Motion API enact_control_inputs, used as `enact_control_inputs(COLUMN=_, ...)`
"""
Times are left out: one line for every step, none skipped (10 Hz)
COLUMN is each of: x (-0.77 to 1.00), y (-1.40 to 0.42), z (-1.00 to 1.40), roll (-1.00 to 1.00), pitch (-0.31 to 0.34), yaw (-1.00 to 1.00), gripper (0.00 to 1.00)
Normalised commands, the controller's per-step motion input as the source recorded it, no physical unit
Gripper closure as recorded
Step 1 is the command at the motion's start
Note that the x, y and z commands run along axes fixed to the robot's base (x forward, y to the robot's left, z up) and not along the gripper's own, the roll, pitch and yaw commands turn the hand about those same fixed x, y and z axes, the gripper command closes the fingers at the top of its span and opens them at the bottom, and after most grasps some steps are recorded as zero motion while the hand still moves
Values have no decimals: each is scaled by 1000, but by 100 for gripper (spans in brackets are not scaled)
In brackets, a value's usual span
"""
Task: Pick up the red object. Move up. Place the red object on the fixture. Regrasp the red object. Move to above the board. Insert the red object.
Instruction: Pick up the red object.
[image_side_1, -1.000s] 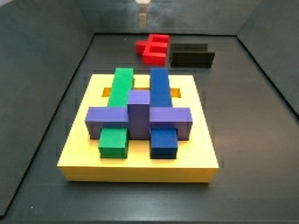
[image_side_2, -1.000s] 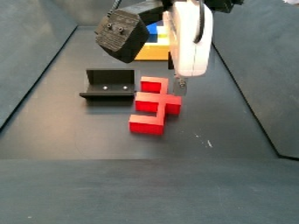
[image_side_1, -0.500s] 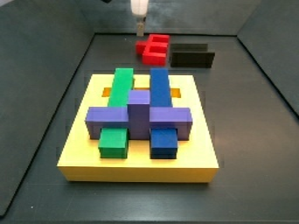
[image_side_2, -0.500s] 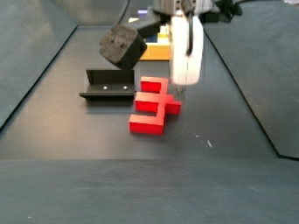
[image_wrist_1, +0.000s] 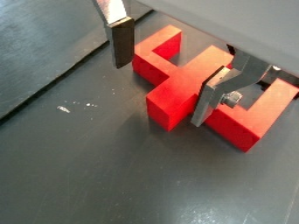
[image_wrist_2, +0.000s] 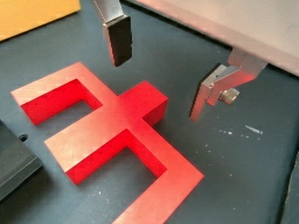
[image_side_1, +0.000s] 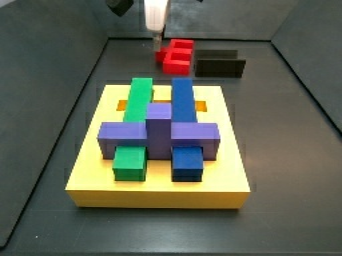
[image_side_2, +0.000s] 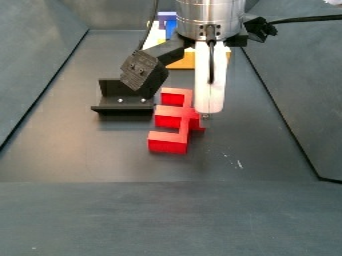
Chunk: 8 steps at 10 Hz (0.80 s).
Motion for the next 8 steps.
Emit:
enact_control_inputs(x=0, y=0, z=-340, roll=7, pitch=-3, yaw=-129, gripper=0)
enact_control_inputs(x=43, y=0, z=-451, roll=1, pitch=-47, yaw=-51, gripper=0)
enact_control_inputs(x=40, y=0, z=-380, roll=7, pitch=-29, yaw=-49, gripper=0)
enact_control_inputs(x=0, y=14, z=-294, roll=0, pitch=-31, yaw=-120, gripper=0)
enact_control_inputs(x=0, y=31, z=-249, roll=0, pitch=-20, yaw=-103, gripper=0)
enact_control_inputs(x=69, y=86, z=-100, roll=-7, pitch=0, yaw=-77, gripper=0)
enact_control_inputs(x=114, y=80, z=-3, roll=-60, pitch=0, yaw=-63, gripper=0)
enact_control_inputs(x=240, y=0, z=-3, roll=-69, pitch=0, yaw=-37, gripper=0)
